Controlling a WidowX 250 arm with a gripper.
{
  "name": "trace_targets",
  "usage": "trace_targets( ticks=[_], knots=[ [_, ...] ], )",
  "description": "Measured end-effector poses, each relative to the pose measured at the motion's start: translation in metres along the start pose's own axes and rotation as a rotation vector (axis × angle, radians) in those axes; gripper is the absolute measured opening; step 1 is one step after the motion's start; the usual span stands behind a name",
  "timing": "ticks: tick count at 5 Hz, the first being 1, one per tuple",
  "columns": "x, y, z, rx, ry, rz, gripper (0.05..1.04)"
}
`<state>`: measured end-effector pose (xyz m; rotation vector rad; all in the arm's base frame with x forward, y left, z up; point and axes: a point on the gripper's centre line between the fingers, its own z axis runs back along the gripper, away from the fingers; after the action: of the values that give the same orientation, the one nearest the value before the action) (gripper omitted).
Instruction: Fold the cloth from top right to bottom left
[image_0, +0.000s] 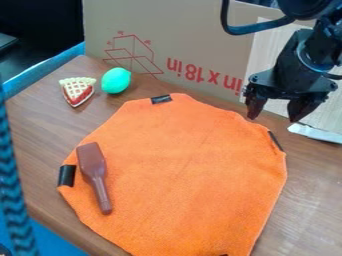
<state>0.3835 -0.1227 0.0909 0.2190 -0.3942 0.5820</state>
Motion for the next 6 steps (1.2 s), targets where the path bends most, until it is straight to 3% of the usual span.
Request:
trace_targets(
  ticks=[1,2,3,4,6],
  knots=[
    [-0.008,-0.002,-0.016,0.023,0.022,-0.023,1.001],
    [0.003,-0.017,-0.044,-0.038,0.017,-0.081,1.001],
    [0.018,-0.016,-0.07,-0.076,0.025,-0.045,1.001],
    [0.025,-0.021,-0.08,-0.107,-0.021,-0.051,1.001],
    [0.017,-0.023,-0.089,-0.09,0.006,-0.034,1.001]
  ],
)
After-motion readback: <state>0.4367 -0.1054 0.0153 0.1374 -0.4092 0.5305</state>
